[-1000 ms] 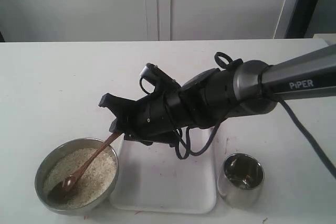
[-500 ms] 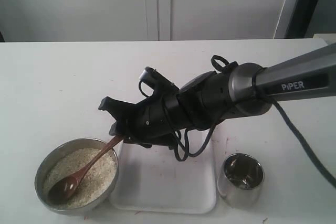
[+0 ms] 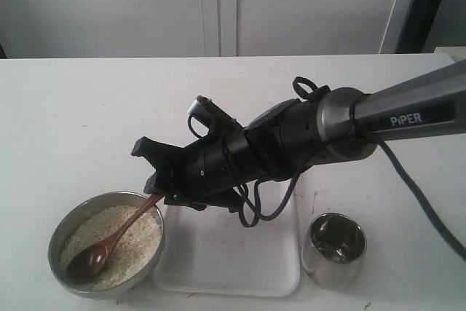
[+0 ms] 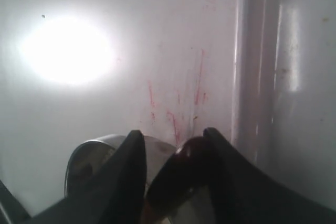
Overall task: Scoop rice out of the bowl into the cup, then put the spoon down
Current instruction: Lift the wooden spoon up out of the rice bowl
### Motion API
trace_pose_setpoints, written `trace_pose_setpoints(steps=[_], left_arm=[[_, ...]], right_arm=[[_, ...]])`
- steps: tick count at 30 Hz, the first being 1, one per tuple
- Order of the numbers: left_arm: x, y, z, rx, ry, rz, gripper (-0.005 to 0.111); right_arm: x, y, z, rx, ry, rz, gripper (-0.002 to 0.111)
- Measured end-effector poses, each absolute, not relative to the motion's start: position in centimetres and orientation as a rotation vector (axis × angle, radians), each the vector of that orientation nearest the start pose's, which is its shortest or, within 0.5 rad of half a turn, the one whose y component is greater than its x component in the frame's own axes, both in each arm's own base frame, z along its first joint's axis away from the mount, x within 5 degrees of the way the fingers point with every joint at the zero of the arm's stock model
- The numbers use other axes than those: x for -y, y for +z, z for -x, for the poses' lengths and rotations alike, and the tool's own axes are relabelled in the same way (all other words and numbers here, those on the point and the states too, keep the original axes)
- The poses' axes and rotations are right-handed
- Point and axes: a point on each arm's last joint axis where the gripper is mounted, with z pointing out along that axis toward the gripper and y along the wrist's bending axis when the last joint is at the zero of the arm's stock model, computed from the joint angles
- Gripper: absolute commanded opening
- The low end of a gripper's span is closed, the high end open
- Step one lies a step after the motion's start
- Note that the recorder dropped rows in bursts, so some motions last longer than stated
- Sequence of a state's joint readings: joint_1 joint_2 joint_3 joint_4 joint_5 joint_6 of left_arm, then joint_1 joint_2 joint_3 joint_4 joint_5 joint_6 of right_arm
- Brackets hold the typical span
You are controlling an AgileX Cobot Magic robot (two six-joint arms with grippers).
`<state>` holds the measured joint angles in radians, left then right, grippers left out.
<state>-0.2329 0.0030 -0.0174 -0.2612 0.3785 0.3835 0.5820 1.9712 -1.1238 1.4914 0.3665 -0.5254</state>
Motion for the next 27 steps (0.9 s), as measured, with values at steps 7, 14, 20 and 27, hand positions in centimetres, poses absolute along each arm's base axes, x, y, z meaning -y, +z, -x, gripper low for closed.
trace_pose_setpoints(steps=[7, 14, 20, 27], left_arm=[[2.1, 18.6, -4.9, -1.792, -0.153, -0.406, 0.014], [2.1, 18.6, -4.9, -1.792, -0.153, -0.406, 0.014], [2.1, 18.6, -4.9, -1.792, -0.153, -0.406, 0.014], [2.1, 18.6, -4.9, -1.792, -0.153, -0.406, 0.014]], right_arm=[[-24.9, 15.1, -31.8, -2.6, 1.106, -0.307, 0.014], [-25.1, 15.4, -32.0, -2.59, 1.13, -0.326, 0.009], [-25.4, 16.1, -32.4, -2.565, 1.135, -0.268, 0.009], [-25.6, 16.8, -32.8, -2.534, 1.13, -0.203, 0.0]])
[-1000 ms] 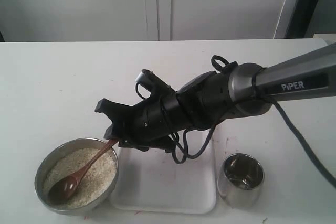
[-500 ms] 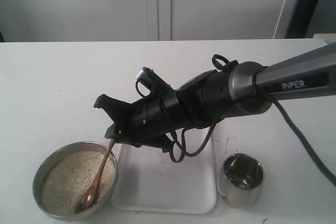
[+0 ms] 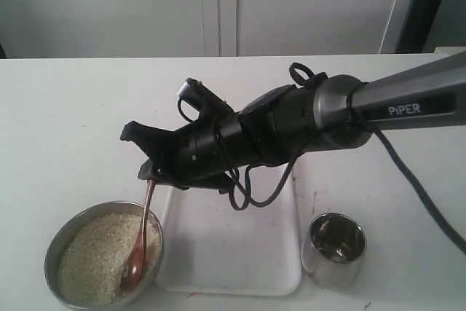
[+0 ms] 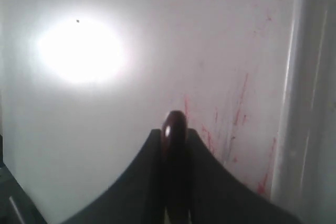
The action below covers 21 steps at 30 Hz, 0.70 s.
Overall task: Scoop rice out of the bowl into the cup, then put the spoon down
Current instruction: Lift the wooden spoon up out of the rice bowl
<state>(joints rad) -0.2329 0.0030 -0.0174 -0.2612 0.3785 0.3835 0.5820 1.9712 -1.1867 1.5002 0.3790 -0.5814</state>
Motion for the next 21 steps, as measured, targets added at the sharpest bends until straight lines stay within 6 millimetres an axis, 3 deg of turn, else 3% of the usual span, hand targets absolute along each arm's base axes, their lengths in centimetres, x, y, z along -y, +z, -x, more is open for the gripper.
trace_pose_setpoints(steps=[21], left_arm=[[2.1, 18.6, -4.9, -1.792, -0.153, -0.406, 0.014]], right_arm=[[-25.8, 19.6, -33.2, -2.382, 1.048, 0.151, 0.0]])
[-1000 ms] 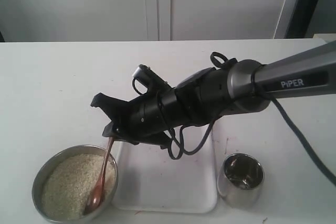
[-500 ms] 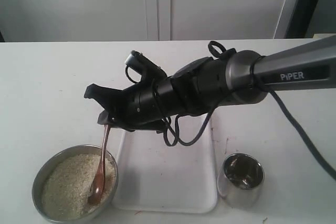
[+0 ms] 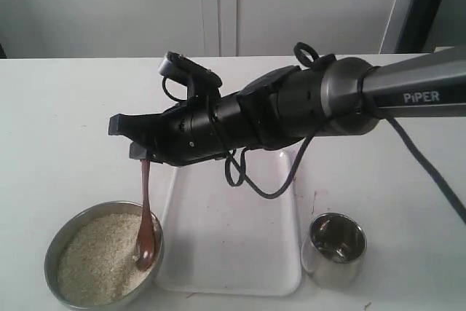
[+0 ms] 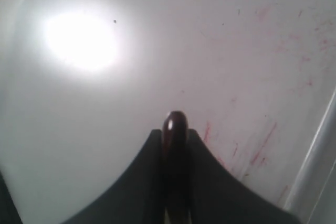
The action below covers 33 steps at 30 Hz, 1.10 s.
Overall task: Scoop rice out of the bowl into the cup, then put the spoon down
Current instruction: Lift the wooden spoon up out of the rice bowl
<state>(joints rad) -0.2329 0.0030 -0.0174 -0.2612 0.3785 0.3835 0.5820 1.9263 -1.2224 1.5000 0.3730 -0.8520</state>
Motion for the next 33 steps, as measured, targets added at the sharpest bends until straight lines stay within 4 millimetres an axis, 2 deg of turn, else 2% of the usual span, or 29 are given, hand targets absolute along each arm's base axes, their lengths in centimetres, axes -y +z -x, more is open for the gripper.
trace_pose_setpoints(steps=[9, 11, 13, 16, 20, 33], left_arm=[[2.1, 18.6, -4.9, -1.792, -0.153, -0.406, 0.014], [2.1, 18.6, -4.9, -1.792, -0.153, -0.406, 0.014], [2.1, 18.6, -4.9, -1.792, -0.153, -0.406, 0.014], [2.1, 18.6, -4.9, -1.792, -0.153, -0.406, 0.014], [2.1, 18.6, -4.9, -1.792, -0.153, -0.406, 0.014], [2.1, 18.6, -4.9, -1.792, -0.153, -0.406, 0.014]], right_arm=[[-26.0, 22.2, -33.3, -2.281, 1.041, 0.269, 0.0], [-26.0, 22.3, -33.2, -2.268, 1.037, 0.31, 0.0], [-26.1, 22.5, -33.2, -2.246, 1.026, 0.373, 0.0], [-26.6, 22.8, -32.7, -2.151, 1.032, 0.591, 0.0], [-27.6, 23.9, -31.8, -1.97, 1.151, 0.766, 0.0], [-27.9, 24.4, -31.4, -1.814, 1.121, 0.933, 0.0]])
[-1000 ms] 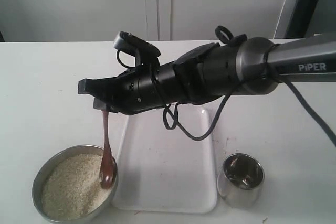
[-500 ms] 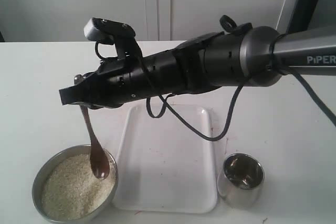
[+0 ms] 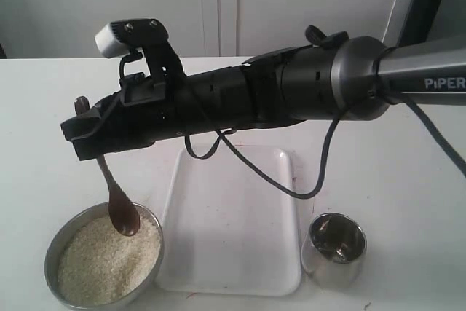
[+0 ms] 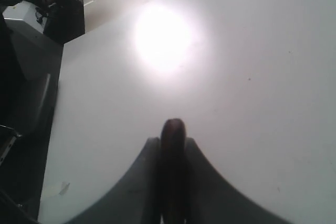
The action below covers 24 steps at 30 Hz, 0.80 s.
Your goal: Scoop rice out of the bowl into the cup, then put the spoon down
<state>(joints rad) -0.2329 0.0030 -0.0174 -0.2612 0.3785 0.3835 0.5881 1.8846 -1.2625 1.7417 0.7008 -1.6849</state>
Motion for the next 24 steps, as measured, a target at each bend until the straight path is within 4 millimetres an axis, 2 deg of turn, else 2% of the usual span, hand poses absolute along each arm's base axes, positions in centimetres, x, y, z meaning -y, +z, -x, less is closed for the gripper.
trace_pose_setpoints(steps=[13, 18, 24], left_arm=[[2.1, 18.6, -4.9, -1.792, -0.153, -0.406, 0.014], [2.1, 18.6, -4.9, -1.792, -0.153, -0.406, 0.014], [2.1, 18.6, -4.9, -1.792, -0.153, -0.406, 0.014]], right_arm=[[-28.2, 24.7, -30.9, -1.797, 1.133, 0.951, 0.0], [-28.5, 26.1, -30.2, -1.767, 1.112, 0.957, 0.0], [-28.4, 29.1, -29.0, -1.723, 1.012, 0.923, 0.0]])
